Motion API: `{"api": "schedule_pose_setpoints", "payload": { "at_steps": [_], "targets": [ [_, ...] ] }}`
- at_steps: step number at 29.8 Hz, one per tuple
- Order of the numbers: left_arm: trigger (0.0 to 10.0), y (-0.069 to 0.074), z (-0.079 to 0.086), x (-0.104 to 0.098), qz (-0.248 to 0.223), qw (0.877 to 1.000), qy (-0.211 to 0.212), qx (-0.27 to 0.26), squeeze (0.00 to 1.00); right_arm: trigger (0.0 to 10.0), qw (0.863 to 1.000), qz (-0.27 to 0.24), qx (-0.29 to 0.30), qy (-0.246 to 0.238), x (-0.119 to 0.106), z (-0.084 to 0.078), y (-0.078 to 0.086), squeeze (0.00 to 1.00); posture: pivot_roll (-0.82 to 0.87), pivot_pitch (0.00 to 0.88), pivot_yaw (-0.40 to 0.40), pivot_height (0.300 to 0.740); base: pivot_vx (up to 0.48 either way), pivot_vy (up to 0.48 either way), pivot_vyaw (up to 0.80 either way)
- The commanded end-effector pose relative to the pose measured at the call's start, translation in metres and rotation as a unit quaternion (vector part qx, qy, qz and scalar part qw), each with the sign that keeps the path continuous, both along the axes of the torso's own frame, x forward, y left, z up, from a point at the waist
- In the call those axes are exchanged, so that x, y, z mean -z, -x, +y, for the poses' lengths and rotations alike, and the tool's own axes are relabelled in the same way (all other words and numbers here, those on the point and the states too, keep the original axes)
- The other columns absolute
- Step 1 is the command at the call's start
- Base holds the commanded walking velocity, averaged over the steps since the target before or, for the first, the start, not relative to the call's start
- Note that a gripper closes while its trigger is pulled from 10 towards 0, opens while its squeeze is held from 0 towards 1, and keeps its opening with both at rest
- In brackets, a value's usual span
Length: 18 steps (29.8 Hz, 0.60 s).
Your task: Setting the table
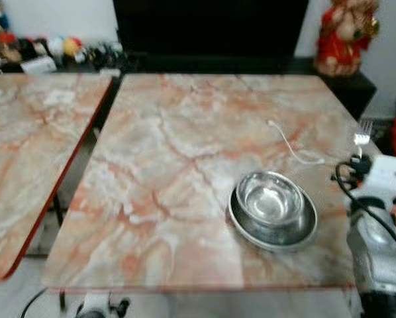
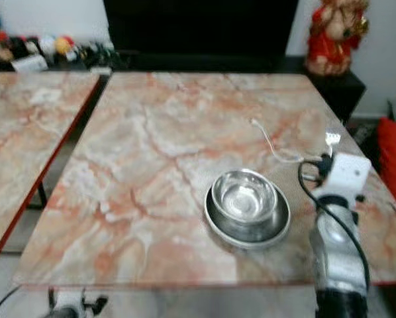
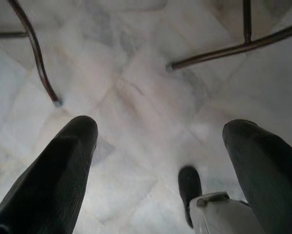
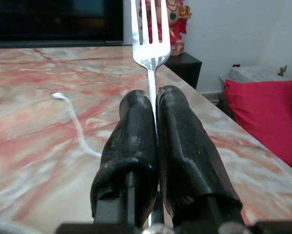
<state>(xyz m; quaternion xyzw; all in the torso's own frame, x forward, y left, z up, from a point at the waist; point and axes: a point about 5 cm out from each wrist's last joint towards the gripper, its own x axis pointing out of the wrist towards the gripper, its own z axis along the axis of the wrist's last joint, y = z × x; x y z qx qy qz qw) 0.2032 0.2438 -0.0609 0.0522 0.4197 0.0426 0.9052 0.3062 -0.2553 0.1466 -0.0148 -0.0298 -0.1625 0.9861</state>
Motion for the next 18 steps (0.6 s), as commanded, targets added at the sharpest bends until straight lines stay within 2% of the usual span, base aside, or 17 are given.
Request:
{"api": "schedule_pose_setpoints", "payload": {
  "at_steps": [1,7,8,9,12,13,14,16,18],
  "targets": [
    [10.0,0.002,-0.007,0.003,0.009,1.000,0.007,0.005,0.00,10.0,1.000,0.005,0.012,0.001,0.002,-0.007,0.002,0.00,0.03,0.000,-0.011,0.740,0.000,0.000,0.00],
    [10.0,0.002,-0.007,0.003,0.009,1.000,0.009,0.005,0.00,10.0,0.999,0.025,0.031,0.009,0.004,-0.013,0.003,0.00,0.03,0.000,-0.011,0.740,0.000,0.000,0.00],
    [10.0,0.002,-0.007,0.003,0.009,1.000,0.009,0.005,0.00,10.0,0.999,0.034,0.036,0.010,0.005,-0.015,0.003,0.00,0.03,0.000,-0.011,0.740,0.000,0.000,0.00],
    [10.0,0.002,-0.007,0.003,0.009,1.000,0.009,0.005,0.00,10.0,0.996,0.066,0.052,0.015,0.009,-0.025,0.005,0.00,0.03,0.000,-0.011,0.740,0.000,0.000,0.00],
    [10.0,0.002,-0.007,0.003,0.009,1.000,0.010,0.005,0.00,10.0,0.993,0.090,0.070,0.014,0.011,-0.035,0.008,0.00,0.03,0.000,-0.012,0.740,0.000,0.000,0.00],
    [10.0,0.002,-0.007,0.003,0.008,1.000,0.010,0.004,0.00,10.0,0.993,0.084,0.081,0.009,0.006,-0.045,0.010,0.00,0.03,0.000,-0.012,0.740,0.000,0.000,0.00],
    [10.0,0.002,-0.007,0.003,0.008,1.000,0.010,0.004,0.00,10.0,0.993,0.084,0.081,0.009,0.006,-0.045,0.010,0.00,0.03,0.000,-0.012,0.740,0.000,0.000,0.00],
    [10.0,0.002,-0.007,0.003,0.009,1.000,0.010,0.004,0.00,10.0,0.994,0.067,0.090,0.017,-0.009,-0.059,0.016,0.00,0.03,0.000,-0.012,0.740,0.000,0.000,0.00],
    [10.0,0.002,-0.007,0.003,0.009,1.000,0.010,0.004,0.00,10.0,0.994,0.064,0.092,0.016,-0.013,-0.063,0.018,0.00,0.02,0.000,-0.011,0.740,0.000,0.000,0.00]
  ]
}}
